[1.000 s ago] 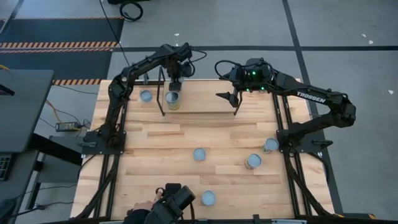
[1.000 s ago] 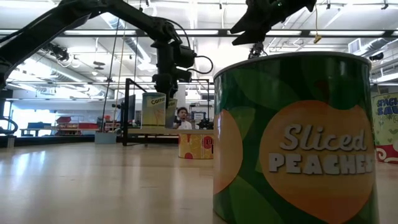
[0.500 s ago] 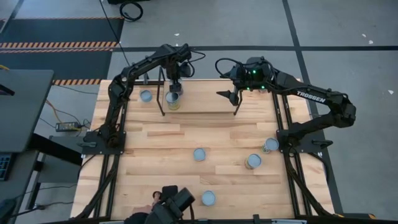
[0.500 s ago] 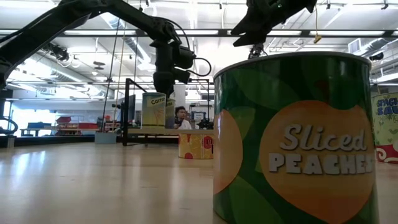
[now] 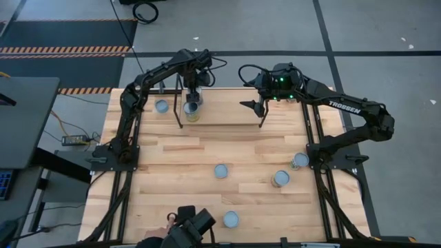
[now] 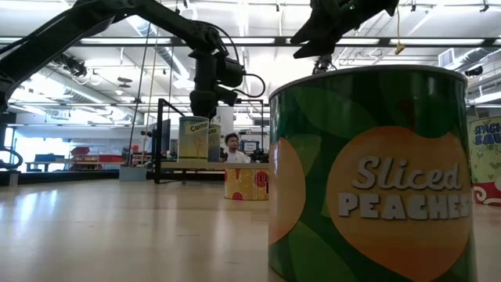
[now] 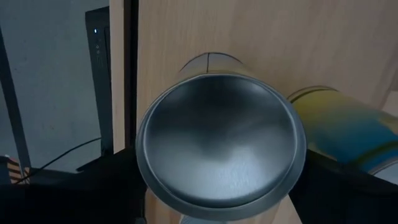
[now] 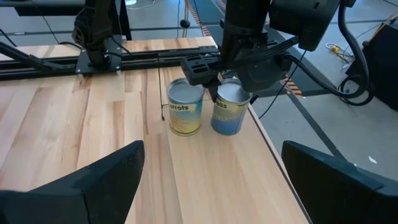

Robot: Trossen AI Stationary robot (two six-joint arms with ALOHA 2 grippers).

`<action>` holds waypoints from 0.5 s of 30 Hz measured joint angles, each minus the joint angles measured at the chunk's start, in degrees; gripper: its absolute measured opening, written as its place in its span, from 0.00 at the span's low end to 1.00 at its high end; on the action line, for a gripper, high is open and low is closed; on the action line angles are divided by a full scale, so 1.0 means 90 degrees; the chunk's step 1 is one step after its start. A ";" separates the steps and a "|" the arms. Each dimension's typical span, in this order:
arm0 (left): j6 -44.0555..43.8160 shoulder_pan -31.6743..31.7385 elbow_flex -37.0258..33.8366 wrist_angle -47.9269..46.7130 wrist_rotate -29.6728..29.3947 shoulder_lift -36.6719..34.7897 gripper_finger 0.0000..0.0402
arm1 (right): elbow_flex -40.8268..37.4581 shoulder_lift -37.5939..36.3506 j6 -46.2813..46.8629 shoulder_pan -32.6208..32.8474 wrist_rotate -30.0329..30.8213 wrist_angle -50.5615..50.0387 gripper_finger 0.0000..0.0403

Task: Pick and place cans onto a shelf
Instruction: Put the blue can on the shelf aligned with the light orange can

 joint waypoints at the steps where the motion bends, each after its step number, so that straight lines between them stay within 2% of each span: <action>1: 0.0000 0.0000 0.0000 -0.0002 0.0000 -0.0005 0.80 | 0.0000 0.0000 0.0000 0.0000 0.0000 0.0000 0.96; 5: -0.0011 0.0000 0.0000 -0.0108 0.0000 -0.0008 0.77 | 0.0000 0.0000 0.0000 0.0000 0.0000 -0.0002 0.96; 11: -0.0179 0.0000 0.0000 -0.0285 -0.0008 -0.0010 0.82 | 0.0000 0.0000 -0.0015 -0.0007 0.0002 -0.0032 0.96; 15: -0.0293 0.0009 0.0000 -0.0284 -0.0326 -0.0010 0.82 | 0.0000 0.0000 -0.0015 -0.0048 0.0005 -0.0038 0.96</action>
